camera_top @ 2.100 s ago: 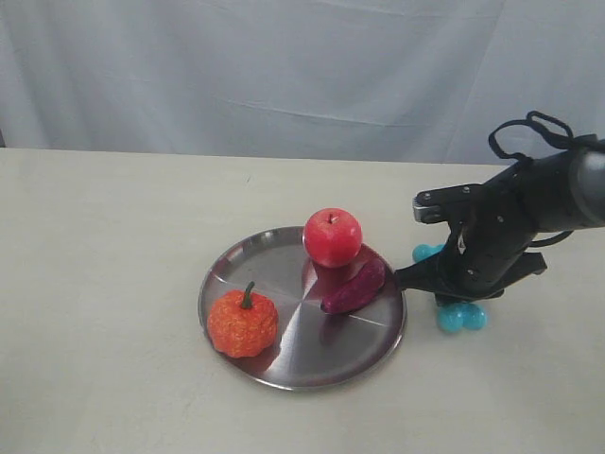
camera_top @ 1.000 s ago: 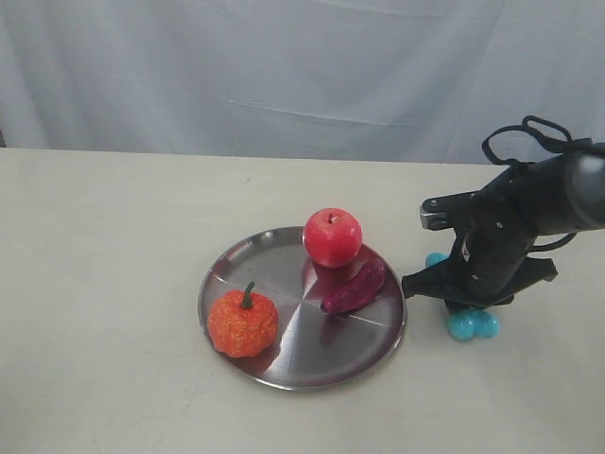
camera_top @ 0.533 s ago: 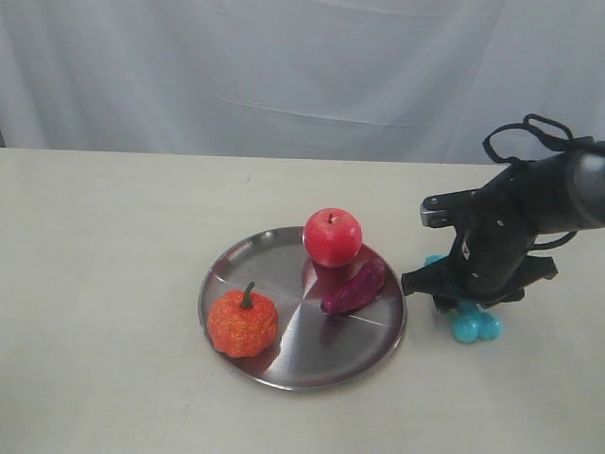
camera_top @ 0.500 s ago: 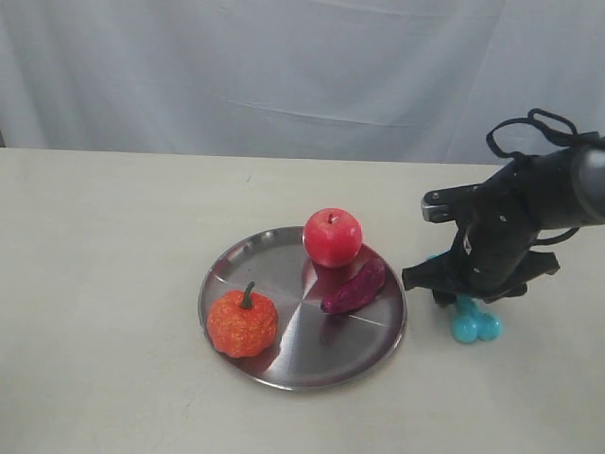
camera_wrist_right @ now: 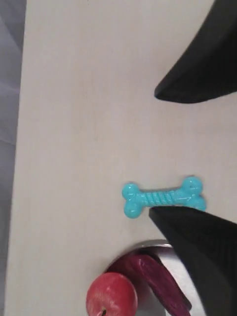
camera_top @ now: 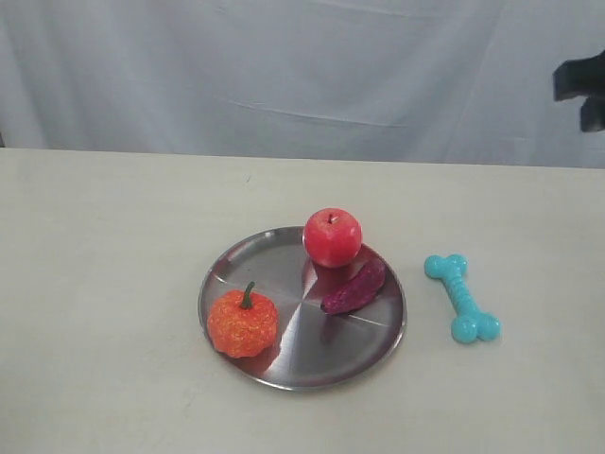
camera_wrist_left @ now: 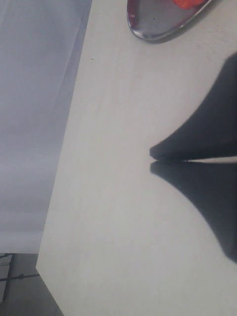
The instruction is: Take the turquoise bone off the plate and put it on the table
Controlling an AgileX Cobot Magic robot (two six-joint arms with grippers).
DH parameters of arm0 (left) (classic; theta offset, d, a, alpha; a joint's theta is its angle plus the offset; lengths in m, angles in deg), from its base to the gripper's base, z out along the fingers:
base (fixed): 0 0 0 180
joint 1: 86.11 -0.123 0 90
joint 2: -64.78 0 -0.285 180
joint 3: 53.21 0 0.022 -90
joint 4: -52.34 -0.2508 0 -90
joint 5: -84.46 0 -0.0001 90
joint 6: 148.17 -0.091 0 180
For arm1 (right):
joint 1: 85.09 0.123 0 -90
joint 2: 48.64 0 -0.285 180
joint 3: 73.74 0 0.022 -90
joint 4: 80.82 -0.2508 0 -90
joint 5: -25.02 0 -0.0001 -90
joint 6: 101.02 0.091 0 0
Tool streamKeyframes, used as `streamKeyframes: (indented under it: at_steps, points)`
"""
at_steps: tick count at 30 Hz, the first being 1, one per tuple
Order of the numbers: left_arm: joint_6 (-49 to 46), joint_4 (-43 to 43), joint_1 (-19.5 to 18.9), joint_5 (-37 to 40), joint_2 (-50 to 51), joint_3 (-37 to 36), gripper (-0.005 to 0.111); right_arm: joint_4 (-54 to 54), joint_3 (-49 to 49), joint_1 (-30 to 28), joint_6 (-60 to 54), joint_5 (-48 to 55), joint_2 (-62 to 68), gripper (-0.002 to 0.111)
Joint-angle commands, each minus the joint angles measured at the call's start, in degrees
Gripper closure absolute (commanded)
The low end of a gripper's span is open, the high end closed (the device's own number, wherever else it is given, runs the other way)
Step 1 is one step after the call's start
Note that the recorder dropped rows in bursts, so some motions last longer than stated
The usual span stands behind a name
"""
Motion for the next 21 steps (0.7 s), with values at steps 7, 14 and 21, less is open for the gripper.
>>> streamKeyframes:
  at_steps: [7, 14, 21]
  points:
    - [0.1, -0.4, -0.3, -0.3, -0.1, -0.1, 0.107, -15.1, -5.4, -0.2, -5.1, 6.2, -22.8, 0.102]
    - [0.1, -0.4, -0.3, -0.3, -0.1, -0.1, 0.107, -22.9, -12.3, -0.2, -7.2, 2.1, -30.6, 0.109]
    - [0.1, -0.4, -0.3, -0.3, -0.1, -0.1, 0.107, -30.7, -13.4, -0.2, -6.7, 2.5, -34.0, 0.109]
